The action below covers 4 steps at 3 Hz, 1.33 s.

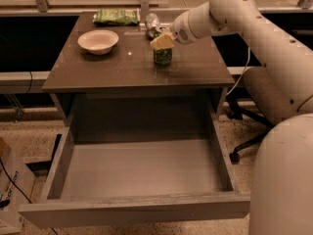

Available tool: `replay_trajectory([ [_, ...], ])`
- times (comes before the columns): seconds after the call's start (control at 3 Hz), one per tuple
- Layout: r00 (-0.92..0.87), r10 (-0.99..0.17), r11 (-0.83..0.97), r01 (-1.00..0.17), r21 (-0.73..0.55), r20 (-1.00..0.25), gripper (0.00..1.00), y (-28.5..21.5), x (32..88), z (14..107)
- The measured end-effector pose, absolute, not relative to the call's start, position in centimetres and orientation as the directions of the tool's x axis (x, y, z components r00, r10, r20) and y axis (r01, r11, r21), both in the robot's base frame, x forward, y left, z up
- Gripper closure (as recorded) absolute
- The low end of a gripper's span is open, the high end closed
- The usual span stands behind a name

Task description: Place green can into top drawer

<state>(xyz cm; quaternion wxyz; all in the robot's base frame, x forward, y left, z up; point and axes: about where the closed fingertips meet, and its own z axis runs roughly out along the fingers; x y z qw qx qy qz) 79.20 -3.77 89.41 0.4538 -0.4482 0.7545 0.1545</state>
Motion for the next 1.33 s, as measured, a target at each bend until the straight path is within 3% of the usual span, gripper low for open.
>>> replay_trajectory([
  [0.33, -0.161, -0.530, 0.550, -0.812, -0.194, -0.832, 0.92, -4.4, 76.1, 92.0],
  [0.67, -0.106, -0.548, 0.529, -0.812, -0.246, -0.829, 1.00, -5.0, 71.7, 95.5],
  [1.33, -0.060, -0.593, 0.506, -0.803, -0.314, -0.803, 1.00, -5.4, 60.3, 98.7],
])
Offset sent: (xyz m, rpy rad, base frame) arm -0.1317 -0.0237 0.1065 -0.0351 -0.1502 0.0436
